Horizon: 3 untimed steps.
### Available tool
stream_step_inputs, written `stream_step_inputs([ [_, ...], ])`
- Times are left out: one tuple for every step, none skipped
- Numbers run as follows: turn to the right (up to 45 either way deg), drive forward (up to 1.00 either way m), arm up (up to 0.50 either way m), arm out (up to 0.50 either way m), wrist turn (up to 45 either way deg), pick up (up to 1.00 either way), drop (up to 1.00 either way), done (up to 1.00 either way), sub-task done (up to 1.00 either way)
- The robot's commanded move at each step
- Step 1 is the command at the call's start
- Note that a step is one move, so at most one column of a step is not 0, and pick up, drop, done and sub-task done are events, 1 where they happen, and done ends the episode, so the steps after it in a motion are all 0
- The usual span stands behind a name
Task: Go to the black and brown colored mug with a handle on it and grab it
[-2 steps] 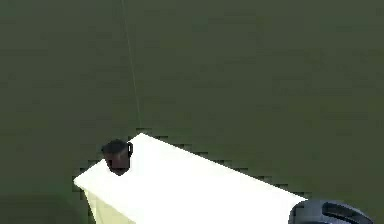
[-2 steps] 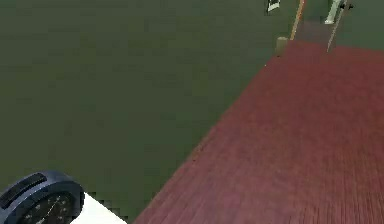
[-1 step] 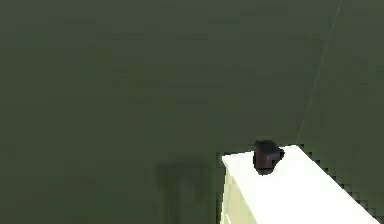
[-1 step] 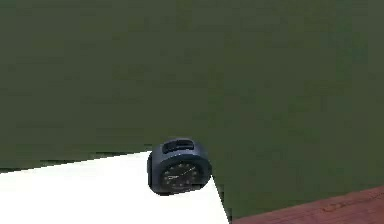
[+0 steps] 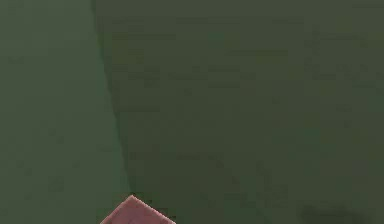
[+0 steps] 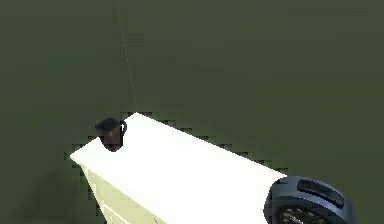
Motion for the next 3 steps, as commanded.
stream_step_inputs([
  [-18.0, 0.00, 0.00, 0.00, 0.0, 0.00, 0.00, 0.00, 0.00],
  [0.0, 0.00, 0.50, 0.00, 0.0, 0.00, 0.00, 0.00, 0.00],
  [0.0, 0.00, 0.38, 0.00, 0.0, 0.00, 0.00, 0.00, 0.00],
])
